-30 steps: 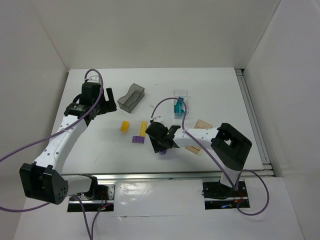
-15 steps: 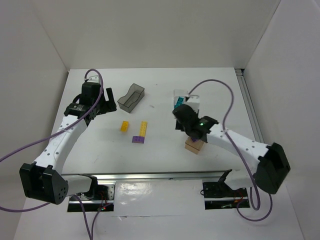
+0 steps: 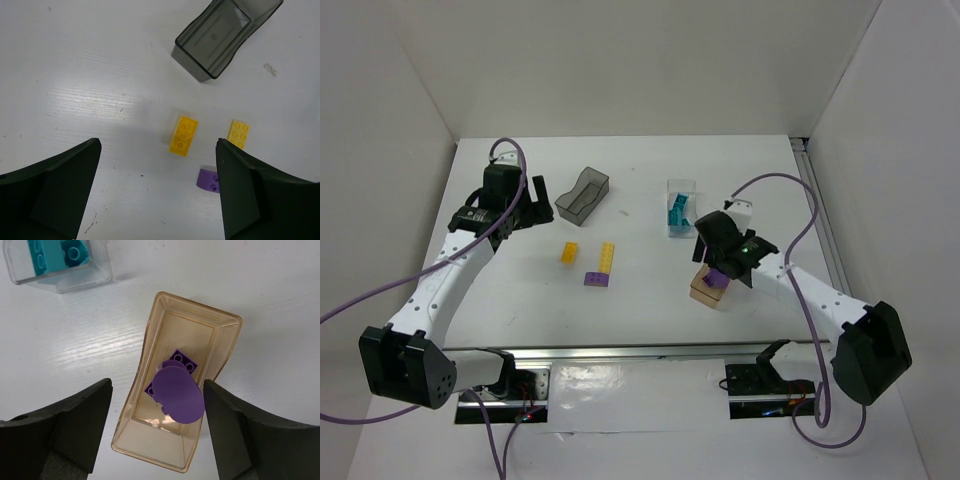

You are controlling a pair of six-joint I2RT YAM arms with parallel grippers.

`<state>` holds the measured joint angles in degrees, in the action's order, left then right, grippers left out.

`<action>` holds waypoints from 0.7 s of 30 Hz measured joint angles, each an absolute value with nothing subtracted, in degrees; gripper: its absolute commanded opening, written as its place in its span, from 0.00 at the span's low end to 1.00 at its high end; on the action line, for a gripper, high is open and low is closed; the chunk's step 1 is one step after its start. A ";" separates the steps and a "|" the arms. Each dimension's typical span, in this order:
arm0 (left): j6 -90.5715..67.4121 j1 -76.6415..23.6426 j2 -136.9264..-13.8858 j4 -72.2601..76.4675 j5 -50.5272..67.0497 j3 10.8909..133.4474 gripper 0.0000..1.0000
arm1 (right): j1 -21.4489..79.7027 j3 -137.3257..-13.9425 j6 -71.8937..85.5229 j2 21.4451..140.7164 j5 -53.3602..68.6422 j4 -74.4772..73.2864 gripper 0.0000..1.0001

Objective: Sort the legos into containers by color

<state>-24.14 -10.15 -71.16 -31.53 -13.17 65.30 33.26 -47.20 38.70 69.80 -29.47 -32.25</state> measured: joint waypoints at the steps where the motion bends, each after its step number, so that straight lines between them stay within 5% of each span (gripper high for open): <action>1: -24.14 -10.15 -71.16 -31.53 -13.17 65.30 0.99 | 33.47 -47.70 38.39 69.82 -29.52 -32.34 0.81; 8: -24.73 -10.15 -71.26 -31.57 -13.17 65.30 0.99 | 43.24 -57.41 31.59 73.95 -24.86 -29.10 0.80; 21: -25.91 -10.15 -72.01 -33.54 -13.63 65.91 0.99 | 58.50 -74.94 21.43 103.94 -10.72 -22.00 0.88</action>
<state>-25.91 -10.15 -72.01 -33.54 -13.63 65.91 58.50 -74.94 21.43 103.94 -10.72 -22.00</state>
